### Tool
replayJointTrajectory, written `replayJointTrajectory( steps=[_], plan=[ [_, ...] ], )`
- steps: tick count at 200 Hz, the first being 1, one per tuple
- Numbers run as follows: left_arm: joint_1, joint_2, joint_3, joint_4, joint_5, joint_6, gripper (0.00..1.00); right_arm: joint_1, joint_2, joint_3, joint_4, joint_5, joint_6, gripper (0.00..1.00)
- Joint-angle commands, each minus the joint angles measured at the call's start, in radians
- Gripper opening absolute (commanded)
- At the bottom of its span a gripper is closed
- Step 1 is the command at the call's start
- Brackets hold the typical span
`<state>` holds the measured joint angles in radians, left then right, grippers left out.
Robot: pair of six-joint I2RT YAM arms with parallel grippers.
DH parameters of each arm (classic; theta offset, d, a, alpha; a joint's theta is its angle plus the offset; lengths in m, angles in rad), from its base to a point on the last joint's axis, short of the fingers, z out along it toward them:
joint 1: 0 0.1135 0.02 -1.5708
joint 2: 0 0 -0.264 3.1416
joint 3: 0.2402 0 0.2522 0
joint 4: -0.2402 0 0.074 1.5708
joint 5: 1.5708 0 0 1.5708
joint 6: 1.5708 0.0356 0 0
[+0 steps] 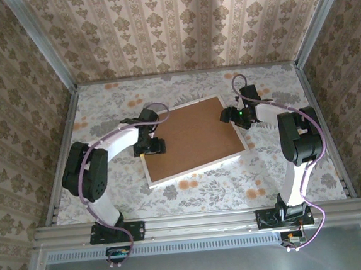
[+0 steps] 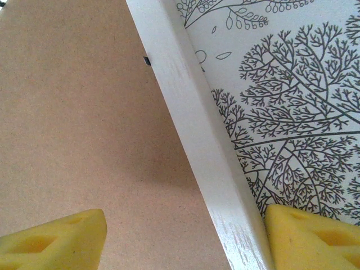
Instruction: Put the photo into the frame
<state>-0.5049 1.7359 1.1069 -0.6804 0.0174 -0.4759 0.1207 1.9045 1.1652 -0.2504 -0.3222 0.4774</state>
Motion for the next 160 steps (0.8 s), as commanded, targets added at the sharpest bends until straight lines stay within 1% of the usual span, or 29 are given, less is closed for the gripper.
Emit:
replayJointTrajectory(
  steps=[1,16,34,48,70,97,160],
  plan=[
    [-0.055,0.038,0.062,0.048,0.094,0.036,0.80,0.067,0.039,-0.007,-0.123,-0.195,0.023,0.75],
    [-0.076,0.046,0.073,0.031,0.055,0.046,0.81,0.066,0.039,-0.008,-0.122,-0.198,0.023,0.75],
    [-0.085,0.053,0.079,0.026,0.040,0.051,0.82,0.067,0.039,-0.010,-0.122,-0.201,0.023,0.75],
    [-0.093,0.061,0.085,0.011,0.021,0.061,0.86,0.066,0.039,-0.011,-0.119,-0.203,0.023,0.75],
    [-0.110,0.072,0.100,-0.015,-0.041,0.079,0.89,0.067,0.041,-0.015,-0.118,-0.207,0.023,0.75],
    [-0.131,0.077,0.108,-0.034,-0.097,0.092,0.91,0.066,0.042,-0.013,-0.117,-0.210,0.024,0.75],
    [-0.123,0.063,0.110,-0.015,-0.061,0.090,0.91,0.065,0.044,-0.009,-0.122,-0.205,0.021,0.75]
  ],
)
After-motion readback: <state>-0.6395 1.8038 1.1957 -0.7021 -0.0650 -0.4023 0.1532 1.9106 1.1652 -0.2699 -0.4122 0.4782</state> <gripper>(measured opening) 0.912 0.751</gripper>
